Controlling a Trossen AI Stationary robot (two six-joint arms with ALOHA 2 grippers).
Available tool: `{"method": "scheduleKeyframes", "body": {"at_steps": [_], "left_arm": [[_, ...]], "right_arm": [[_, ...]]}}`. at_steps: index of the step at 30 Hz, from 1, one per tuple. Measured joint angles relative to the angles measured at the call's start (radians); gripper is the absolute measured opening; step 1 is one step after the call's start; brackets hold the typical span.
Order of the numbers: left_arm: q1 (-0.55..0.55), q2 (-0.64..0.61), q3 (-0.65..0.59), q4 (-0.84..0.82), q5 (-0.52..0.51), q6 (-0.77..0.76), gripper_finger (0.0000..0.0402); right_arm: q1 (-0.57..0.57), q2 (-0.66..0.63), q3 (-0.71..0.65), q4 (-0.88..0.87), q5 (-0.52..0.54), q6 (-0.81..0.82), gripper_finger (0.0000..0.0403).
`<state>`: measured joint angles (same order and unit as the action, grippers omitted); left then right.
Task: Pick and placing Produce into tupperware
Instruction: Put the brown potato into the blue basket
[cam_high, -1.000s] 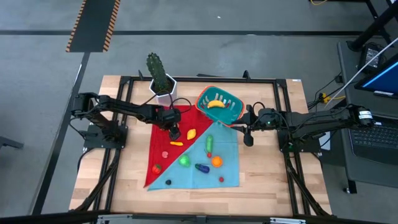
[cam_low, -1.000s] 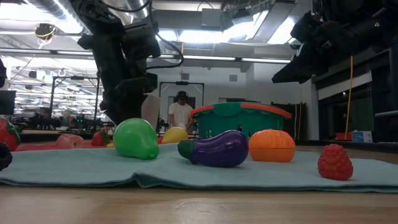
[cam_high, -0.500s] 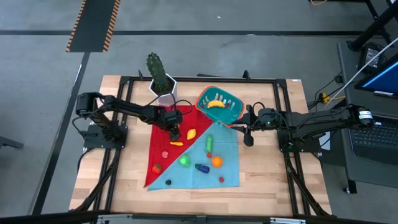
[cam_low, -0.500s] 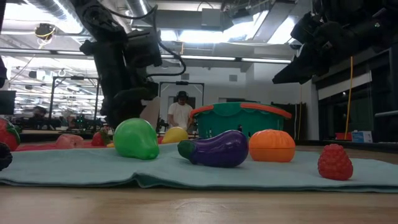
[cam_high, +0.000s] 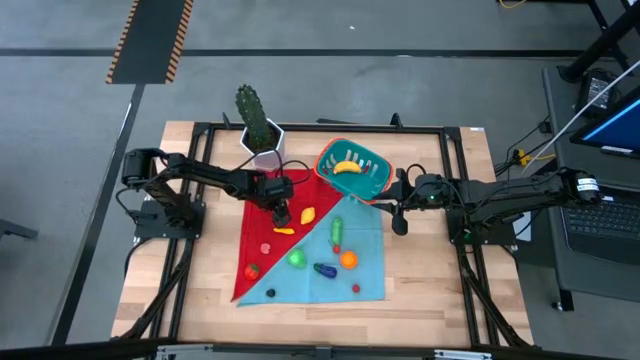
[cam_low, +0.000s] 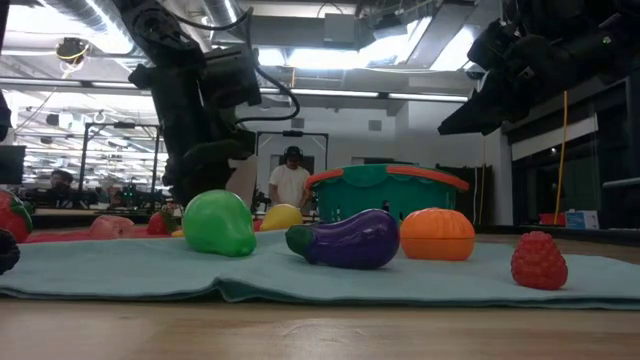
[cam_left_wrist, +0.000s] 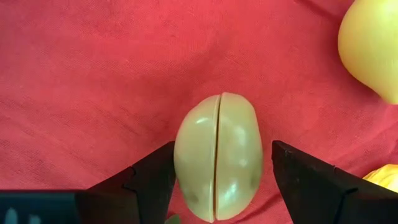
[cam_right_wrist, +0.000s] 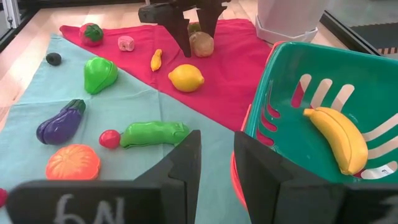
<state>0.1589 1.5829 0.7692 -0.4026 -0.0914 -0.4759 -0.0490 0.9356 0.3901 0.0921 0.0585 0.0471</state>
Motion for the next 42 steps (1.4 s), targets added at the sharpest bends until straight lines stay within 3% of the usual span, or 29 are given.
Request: {"method": "scheduleKeyframes", "body": {"at_steps": [7, 17, 26, 32, 42], "left_arm": [[0.000, 0.000, 0.000, 0.000, 0.000, 0.034, 0.0239], [0.026, -0.001, 0.000, 0.000, 0.000, 0.042, 0.0164], [0.041, -0.002, 0.000, -0.004, 0.005, 0.072, 0.0181], [0.041, -0.021, 0.000, 0.012, 0.004, 0.145, 0.0162], [0.034, -0.165, 0.000, 0.025, -0.004, 0.208, 0.0175]], "right_arm": [[0.000, 0.000, 0.000, 0.000, 0.000, 0.000, 0.0098], [0.000, 0.000, 0.000, 0.000, 0.000, 0.000, 0.0098], [0.000, 0.000, 0.000, 0.000, 0.000, 0.000, 0.0098], [0.000, 0.000, 0.000, 0.000, 0.000, 0.000, 0.0098], [0.000, 0.000, 0.000, 0.000, 0.000, 0.001, 0.0098]]}}
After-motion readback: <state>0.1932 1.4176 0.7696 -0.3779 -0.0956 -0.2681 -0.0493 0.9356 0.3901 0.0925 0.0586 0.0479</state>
